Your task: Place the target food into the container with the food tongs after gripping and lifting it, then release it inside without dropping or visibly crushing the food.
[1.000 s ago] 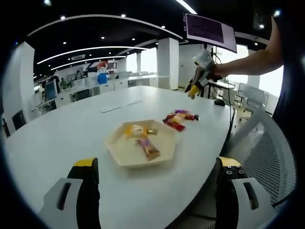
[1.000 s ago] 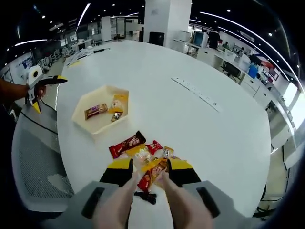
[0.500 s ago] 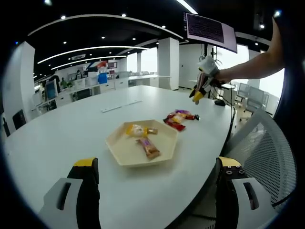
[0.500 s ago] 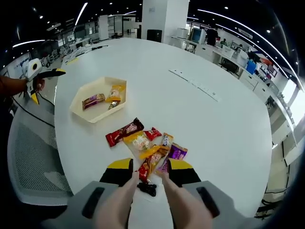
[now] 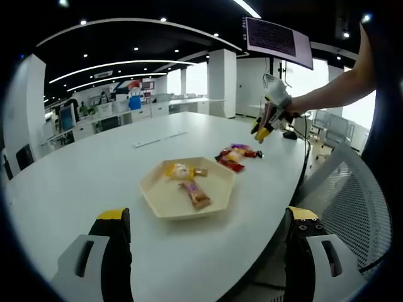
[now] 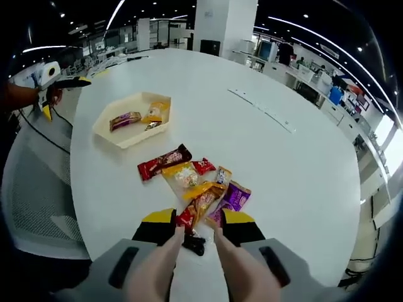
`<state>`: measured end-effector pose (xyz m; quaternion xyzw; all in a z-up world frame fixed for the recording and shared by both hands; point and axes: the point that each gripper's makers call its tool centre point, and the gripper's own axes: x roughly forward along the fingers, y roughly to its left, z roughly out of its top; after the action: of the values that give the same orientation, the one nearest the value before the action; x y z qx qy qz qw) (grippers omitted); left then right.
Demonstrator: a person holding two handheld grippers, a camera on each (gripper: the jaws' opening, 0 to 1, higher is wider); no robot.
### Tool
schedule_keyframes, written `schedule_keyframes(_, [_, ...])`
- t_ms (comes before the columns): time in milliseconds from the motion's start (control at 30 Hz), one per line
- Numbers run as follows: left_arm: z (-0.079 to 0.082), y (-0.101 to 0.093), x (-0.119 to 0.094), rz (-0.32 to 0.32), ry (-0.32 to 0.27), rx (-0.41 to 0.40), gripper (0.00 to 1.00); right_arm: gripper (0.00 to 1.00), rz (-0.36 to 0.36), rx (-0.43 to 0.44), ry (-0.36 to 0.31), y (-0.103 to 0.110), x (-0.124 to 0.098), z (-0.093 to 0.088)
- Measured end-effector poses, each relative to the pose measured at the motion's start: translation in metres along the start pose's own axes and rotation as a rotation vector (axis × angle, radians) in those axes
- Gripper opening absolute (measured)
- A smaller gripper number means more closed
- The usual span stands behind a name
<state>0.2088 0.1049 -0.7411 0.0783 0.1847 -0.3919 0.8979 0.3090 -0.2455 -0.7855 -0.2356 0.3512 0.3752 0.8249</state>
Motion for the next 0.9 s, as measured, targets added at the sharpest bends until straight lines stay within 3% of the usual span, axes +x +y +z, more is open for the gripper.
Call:
schedule_keyframes(433, [-0.001,-0.001,0.000,-0.005,0.006,-0.001,0.99,0.27,0.039,-0.014,0.005,0.002,0.009,-0.015])
schedule_keyframes(900, [-0.003,0.000,0.000,0.003,0.012,-0.003,0.99,0.27,0.102,-0.093,0.052,0.010,0.023,-0.031])
